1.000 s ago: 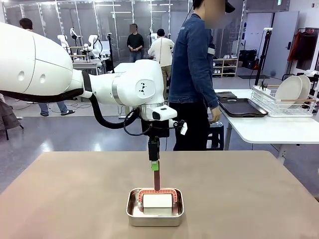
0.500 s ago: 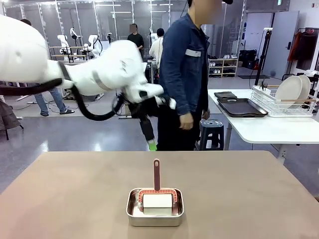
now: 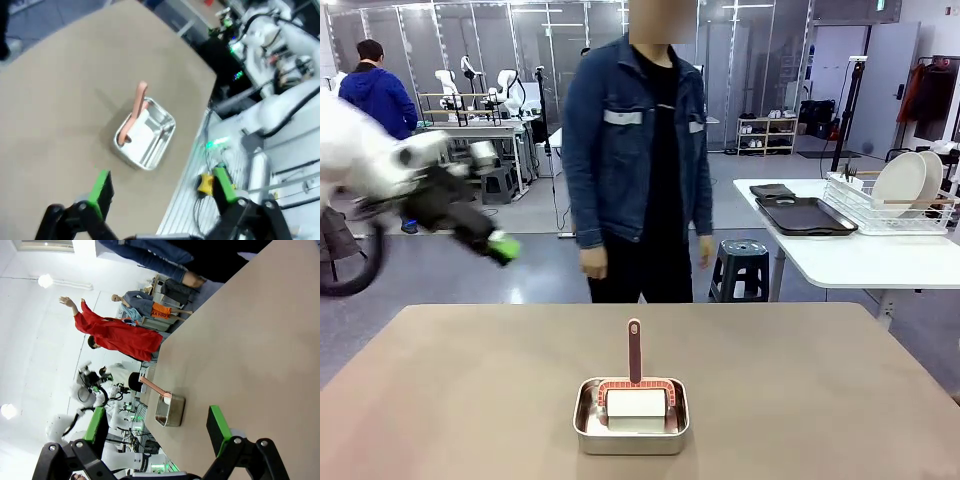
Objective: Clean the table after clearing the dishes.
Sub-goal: Place the Lint Roller back on top of the Airtight Container.
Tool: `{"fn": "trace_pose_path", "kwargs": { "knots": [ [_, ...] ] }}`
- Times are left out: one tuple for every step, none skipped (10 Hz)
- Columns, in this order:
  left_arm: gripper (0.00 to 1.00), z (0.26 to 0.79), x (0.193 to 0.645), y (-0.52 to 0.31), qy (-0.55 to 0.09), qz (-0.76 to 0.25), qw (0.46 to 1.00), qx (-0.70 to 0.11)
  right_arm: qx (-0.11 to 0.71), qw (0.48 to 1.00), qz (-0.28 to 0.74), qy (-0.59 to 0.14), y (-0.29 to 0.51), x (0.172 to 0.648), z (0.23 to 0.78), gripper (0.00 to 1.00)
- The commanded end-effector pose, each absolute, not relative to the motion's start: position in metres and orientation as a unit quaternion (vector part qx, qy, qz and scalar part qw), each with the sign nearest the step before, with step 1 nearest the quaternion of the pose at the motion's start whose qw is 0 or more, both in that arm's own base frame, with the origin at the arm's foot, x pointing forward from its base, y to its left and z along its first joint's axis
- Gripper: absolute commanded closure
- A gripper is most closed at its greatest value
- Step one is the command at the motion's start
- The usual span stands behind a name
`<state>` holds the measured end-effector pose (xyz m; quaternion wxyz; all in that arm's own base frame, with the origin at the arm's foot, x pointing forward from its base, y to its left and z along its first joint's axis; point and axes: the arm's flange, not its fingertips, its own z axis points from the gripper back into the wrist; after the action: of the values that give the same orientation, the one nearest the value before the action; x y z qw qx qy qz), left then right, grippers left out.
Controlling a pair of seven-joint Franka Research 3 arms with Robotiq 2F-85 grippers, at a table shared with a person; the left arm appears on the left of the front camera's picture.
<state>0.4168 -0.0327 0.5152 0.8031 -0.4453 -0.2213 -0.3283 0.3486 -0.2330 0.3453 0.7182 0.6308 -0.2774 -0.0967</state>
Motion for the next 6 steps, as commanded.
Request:
{"fn": "trace_pose_path", "kwargs": {
  "knots": [
    [0.00,0.473,0.356,0.063,-0.282,-0.252,0.787,-0.487,0.631,0.720,-0.100,-0.272,-0.232,0.348,0.349,0.00],
    [0.00,0.459,0.337,0.101,-0.306,-0.208,0.782,-0.501,0.631,0.720,-0.100,-0.272,-0.232,0.348,0.349,0.00],
    [0.00,0.446,0.323,0.134,-0.332,-0.168,0.771,-0.517,0.631,0.720,-0.100,-0.272,-0.232,0.348,0.349,0.00],
    [0.00,0.436,0.311,0.162,-0.355,-0.128,0.768,-0.518,0.631,0.720,-0.100,-0.272,-0.232,0.348,0.349,0.00],
    [0.00,0.432,0.302,0.182,-0.369,-0.102,0.768,-0.514,0.631,0.720,-0.100,-0.272,-0.232,0.348,0.349,0.00],
    [0.00,0.431,0.295,0.201,-0.387,-0.080,0.770,-0.500,0.631,0.720,-0.100,-0.272,-0.232,0.348,0.349,0.00]
  ]
}}
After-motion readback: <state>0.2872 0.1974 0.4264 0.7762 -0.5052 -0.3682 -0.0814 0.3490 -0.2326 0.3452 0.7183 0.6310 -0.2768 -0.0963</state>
